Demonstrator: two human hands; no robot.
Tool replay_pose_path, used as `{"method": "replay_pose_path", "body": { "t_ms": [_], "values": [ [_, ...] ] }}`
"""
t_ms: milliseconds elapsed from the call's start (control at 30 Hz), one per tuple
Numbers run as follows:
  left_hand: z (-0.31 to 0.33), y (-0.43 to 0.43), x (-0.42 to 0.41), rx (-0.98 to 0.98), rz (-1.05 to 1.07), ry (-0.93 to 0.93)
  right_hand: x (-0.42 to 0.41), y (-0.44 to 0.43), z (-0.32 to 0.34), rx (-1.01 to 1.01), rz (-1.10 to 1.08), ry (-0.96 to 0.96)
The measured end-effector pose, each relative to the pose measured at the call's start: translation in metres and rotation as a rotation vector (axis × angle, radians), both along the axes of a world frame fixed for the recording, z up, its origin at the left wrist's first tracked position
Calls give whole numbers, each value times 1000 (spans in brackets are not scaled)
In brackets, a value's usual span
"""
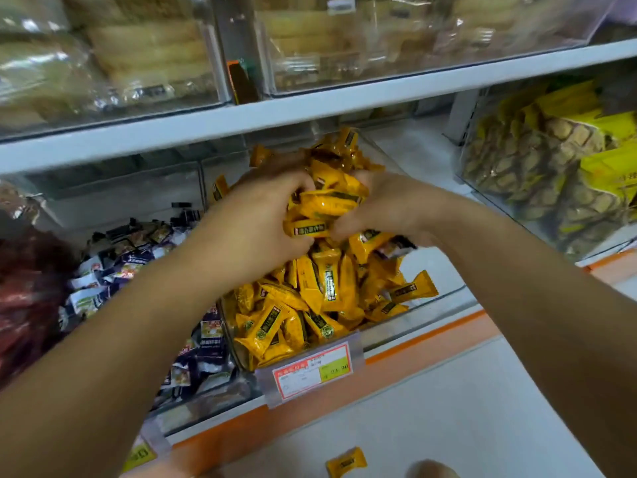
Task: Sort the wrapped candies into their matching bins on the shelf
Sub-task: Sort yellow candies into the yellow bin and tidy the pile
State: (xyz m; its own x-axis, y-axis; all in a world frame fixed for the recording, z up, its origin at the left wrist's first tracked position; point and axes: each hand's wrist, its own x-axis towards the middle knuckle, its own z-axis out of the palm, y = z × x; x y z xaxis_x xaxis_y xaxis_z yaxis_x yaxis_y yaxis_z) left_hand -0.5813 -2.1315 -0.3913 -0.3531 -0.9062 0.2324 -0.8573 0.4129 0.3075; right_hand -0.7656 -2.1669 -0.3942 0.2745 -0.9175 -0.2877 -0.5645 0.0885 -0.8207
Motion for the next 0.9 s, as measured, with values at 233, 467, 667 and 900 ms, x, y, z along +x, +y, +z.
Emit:
{"method": "replay_pose_path", "body": {
  "t_ms": [233, 467, 667, 900],
  "values": [
    [6, -22, 24, 22, 224, -59, 38, -29, 27, 39, 148, 266],
    [14, 26, 6, -43, 284, -81, 54, -34, 21, -19, -38, 26],
    [-15, 26, -10, -222, 26, 211, 55, -9, 21, 105, -199, -169],
    [-8, 30, -2, -206, 44, 416, 39, 0, 20, 318, -206, -279]
  ]
}}
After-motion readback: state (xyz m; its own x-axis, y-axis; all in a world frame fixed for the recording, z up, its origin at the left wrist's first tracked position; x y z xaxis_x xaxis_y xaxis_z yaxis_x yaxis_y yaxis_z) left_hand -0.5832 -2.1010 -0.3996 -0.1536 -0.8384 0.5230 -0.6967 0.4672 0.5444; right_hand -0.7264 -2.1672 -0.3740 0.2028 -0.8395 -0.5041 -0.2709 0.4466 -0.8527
